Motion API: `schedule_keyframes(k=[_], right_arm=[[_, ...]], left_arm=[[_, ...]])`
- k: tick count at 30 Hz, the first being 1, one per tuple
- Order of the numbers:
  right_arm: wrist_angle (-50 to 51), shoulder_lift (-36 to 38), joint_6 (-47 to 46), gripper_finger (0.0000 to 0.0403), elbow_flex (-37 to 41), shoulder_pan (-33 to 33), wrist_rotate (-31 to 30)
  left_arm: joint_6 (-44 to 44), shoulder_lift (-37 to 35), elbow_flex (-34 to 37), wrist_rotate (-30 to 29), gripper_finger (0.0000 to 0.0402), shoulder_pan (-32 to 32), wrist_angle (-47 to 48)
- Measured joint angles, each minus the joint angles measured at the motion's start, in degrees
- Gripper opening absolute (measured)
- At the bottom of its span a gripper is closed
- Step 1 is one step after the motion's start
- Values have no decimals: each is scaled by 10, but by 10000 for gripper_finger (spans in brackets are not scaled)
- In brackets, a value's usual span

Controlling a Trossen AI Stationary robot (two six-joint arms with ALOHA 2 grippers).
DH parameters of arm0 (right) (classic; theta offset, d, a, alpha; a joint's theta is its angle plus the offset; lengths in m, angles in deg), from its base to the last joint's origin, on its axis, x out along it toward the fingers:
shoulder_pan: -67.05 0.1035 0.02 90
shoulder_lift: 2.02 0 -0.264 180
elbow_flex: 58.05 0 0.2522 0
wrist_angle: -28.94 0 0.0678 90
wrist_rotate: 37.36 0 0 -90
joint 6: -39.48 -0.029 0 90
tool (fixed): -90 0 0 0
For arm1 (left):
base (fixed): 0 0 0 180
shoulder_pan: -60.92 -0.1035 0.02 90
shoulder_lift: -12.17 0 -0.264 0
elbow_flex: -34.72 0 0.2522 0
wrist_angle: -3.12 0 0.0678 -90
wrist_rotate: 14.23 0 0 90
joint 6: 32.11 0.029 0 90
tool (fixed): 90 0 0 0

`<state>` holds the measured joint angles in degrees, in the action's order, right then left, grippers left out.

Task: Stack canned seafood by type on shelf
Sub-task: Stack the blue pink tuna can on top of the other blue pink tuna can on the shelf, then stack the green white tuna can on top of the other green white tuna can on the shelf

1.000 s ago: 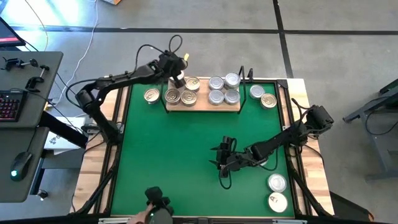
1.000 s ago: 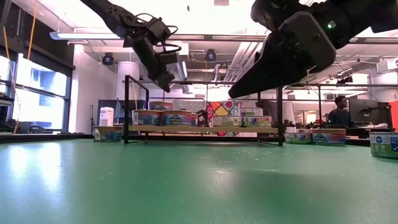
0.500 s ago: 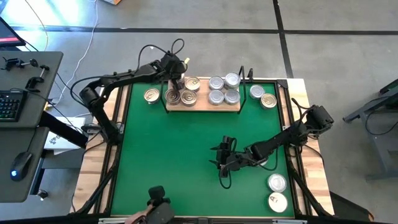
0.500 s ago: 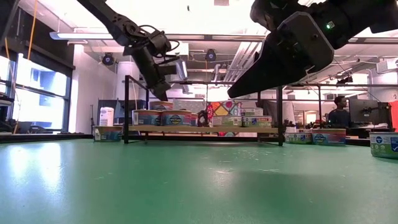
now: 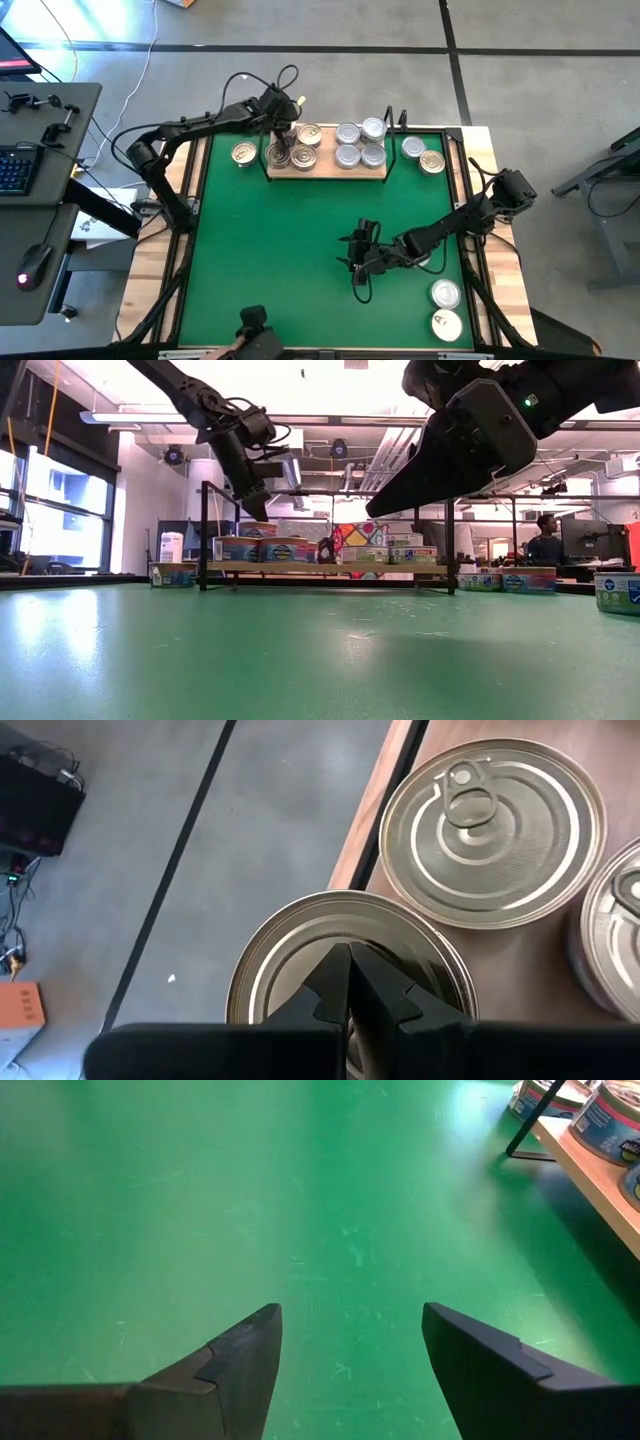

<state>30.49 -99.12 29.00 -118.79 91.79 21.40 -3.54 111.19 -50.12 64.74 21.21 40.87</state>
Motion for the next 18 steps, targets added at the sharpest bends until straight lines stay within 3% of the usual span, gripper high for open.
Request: schedule_keyframes(k=[18], right_arm=[[0, 0, -8, 238, 0, 0, 0]], left_arm=[[-29, -19, -72, 3, 0, 33, 69]])
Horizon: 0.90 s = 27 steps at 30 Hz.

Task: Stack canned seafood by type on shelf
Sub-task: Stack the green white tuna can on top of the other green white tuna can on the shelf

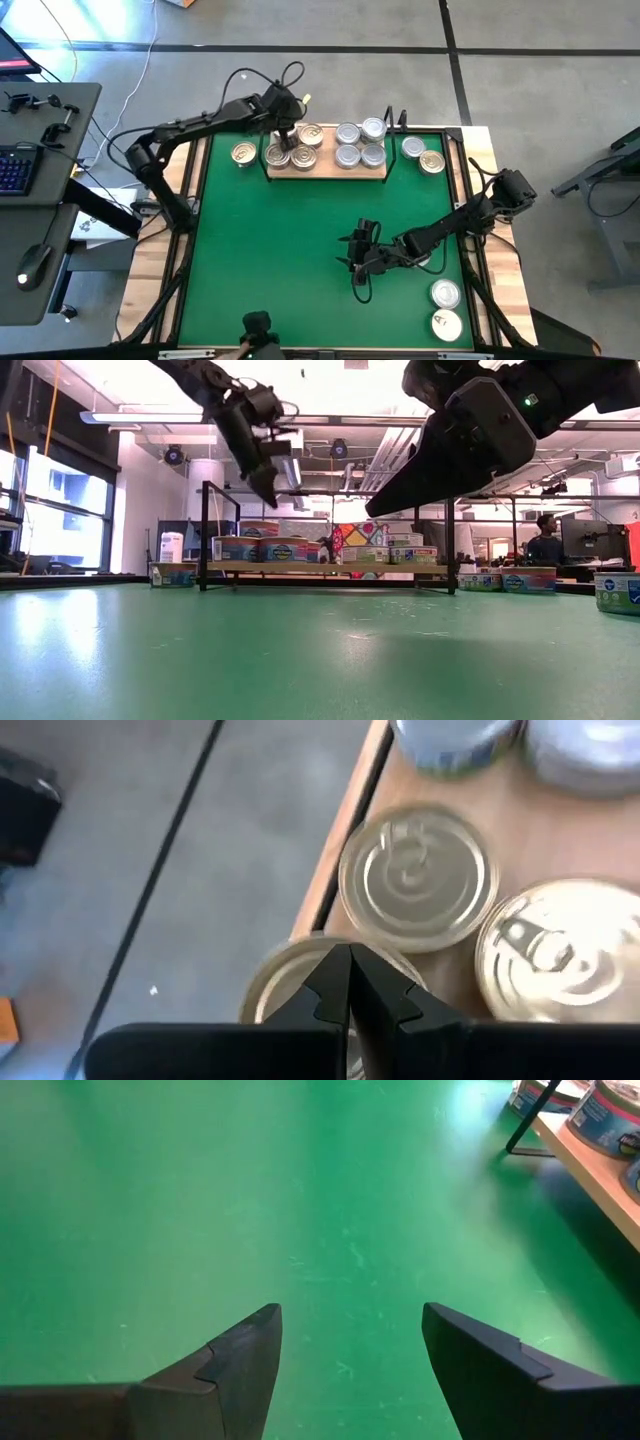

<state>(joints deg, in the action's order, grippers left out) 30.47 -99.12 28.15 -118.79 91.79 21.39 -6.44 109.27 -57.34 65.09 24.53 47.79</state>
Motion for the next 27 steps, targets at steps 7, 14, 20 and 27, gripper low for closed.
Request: schedule_keyframes(k=[7, 14, 20, 27], right_arm=[[15, 20, -5, 238, 0, 14, -1], [183, 126, -105, 238, 0, 60, -47], [445, 217, -364, 237, 0, 110, 48], [677, 232, -583, 186, 0, 155, 189]], left_arm=[[-15, -61, -4, -61, 0, 68, 23], [-87, -167, 90, -68, 0, 193, 2], [-189, -265, 245, -90, 0, 339, -90], [-311, -294, 361, -166, 0, 527, -216]])
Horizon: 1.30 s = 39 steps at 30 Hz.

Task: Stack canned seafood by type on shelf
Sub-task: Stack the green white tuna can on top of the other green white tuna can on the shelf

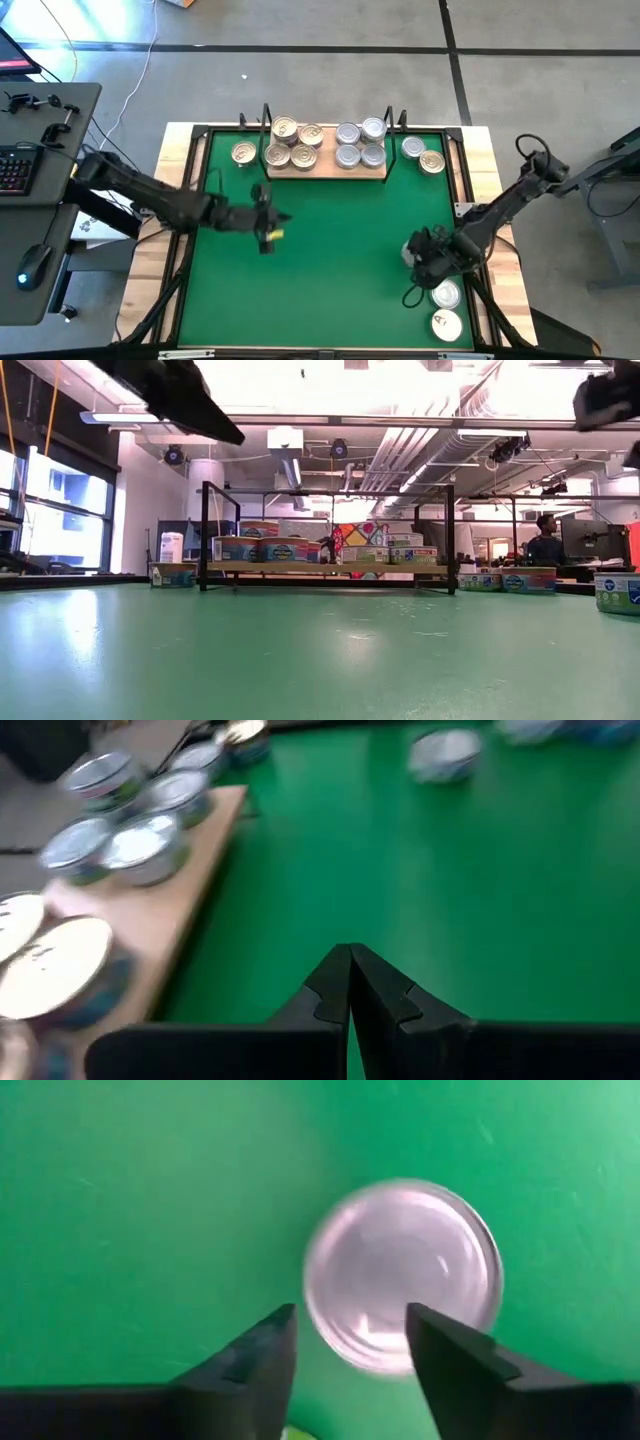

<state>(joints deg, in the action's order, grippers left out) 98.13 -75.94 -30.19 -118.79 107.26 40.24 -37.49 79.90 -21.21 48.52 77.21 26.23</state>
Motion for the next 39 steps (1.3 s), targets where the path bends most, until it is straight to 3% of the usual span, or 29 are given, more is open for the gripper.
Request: schedule_keyframes(k=[6, 13, 15, 18, 23, 26, 29, 33, 39], right_arm=[[22, -28, -5, 107, 0, -13, 23], [-60, -108, 90, 39, -3, -70, 65], [-114, -128, 127, 26, -4, -91, 74], [-273, -147, 197, 11, -7, -117, 75], [-512, -143, 396, 2, -35, -125, 12], [-521, -133, 454, 3, -49, -122, -18], [-495, -133, 450, 3, -52, -117, -51], [-439, -131, 387, 3, -45, -106, -60], [-376, -132, 273, 3, -5, -45, -129]], left_arm=[[-30, 41, 58, -83, 0, 92, -173], [-25, 119, 69, -109, 0, 117, -309], [-20, 142, 69, -107, 0, 117, -337], [-20, 175, 69, -105, 0, 117, -377], [-21, 209, 68, -102, 0, 117, -423], [-32, 220, 68, -84, 0, 115, -437], [-39, 237, 68, -42, 0, 109, -469], [-35, 284, 46, 34, 0, 77, -531], [-31, 389, -60, 163, 0, 25, -516]])
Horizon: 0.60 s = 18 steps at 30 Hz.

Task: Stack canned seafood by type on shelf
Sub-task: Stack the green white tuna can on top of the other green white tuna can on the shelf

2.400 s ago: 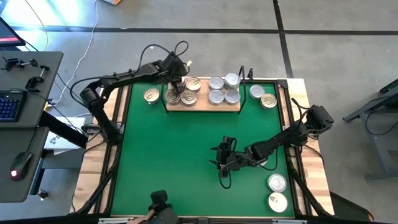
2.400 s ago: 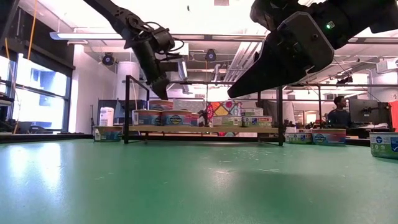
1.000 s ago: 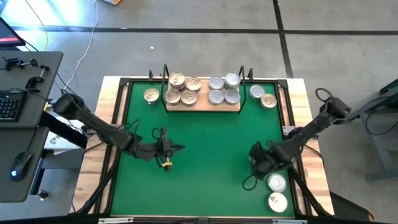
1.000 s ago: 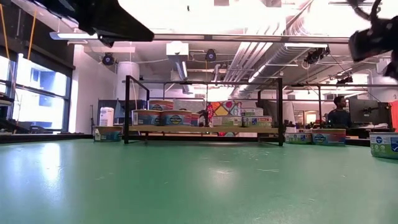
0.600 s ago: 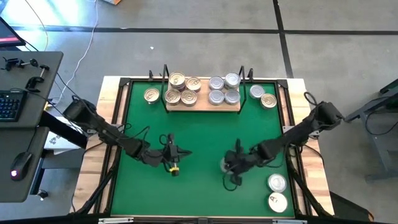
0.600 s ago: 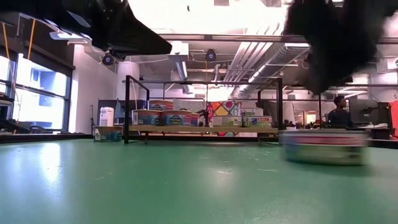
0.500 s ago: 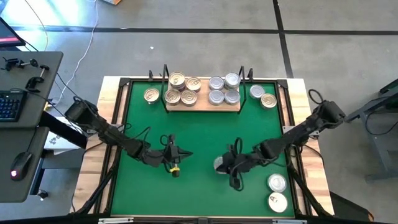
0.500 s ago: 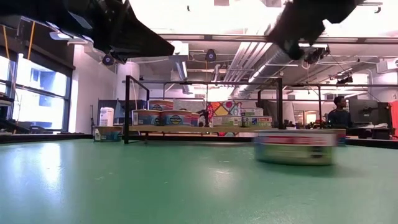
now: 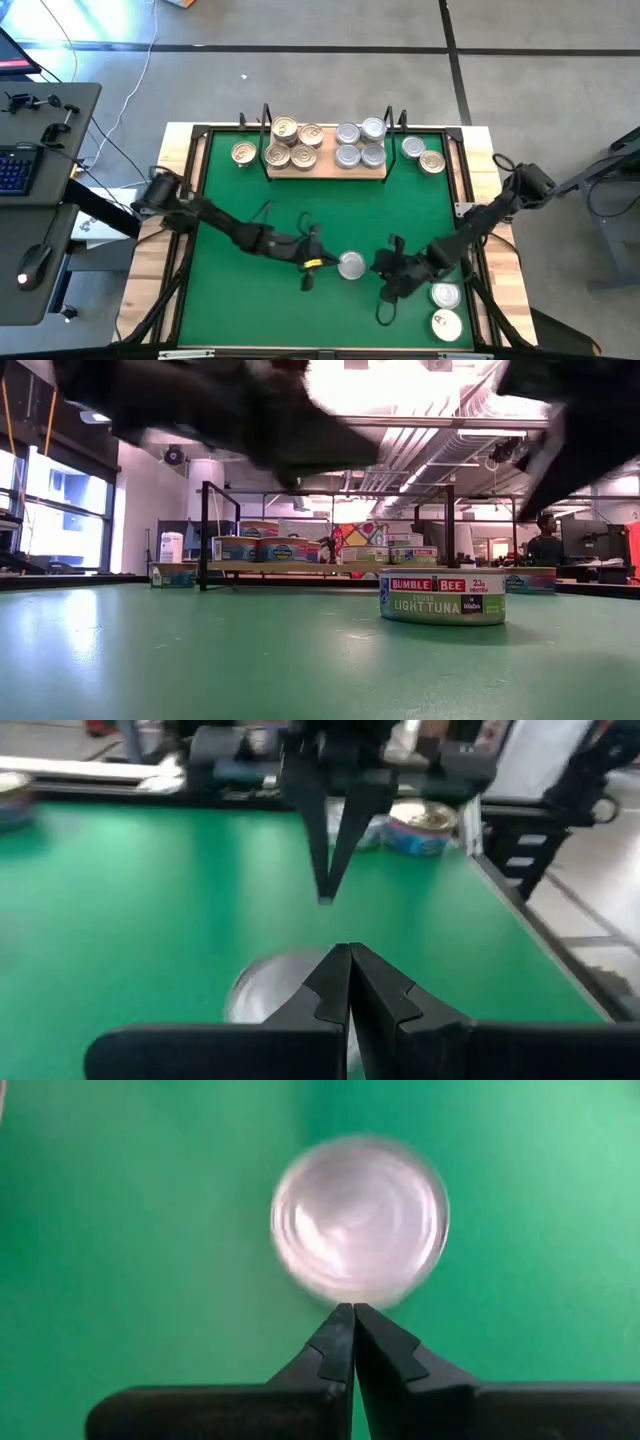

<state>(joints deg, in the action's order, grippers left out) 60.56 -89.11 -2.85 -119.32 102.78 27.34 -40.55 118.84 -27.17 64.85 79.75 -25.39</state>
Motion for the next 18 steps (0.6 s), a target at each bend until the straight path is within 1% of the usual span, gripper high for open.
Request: schedule_keyframes(k=[2, 5, 9, 11, 13, 18], right_arm=[[1, 0, -46, 3, 18, 25, -22], [-13, 0, -122, 3, 47, 58, -59], [-35, 0, -201, 3, 75, 91, -108], [-45, 0, -221, 3, 85, 100, -123], [-54, 0, -228, 3, 90, 105, -136], [-72, 0, -215, 2, 90, 105, -140]], left_arm=[[6, 33, -40, 24, 0, -11, 15], [6, 79, -97, 43, 0, -27, 59], [6, 117, -148, 57, 0, -46, 143], [-13, 125, -157, 42, 0, -53, 185], [-32, 128, -157, 26, 0, -60, 196], [-35, 125, -157, 28, 0, -69, 217]])
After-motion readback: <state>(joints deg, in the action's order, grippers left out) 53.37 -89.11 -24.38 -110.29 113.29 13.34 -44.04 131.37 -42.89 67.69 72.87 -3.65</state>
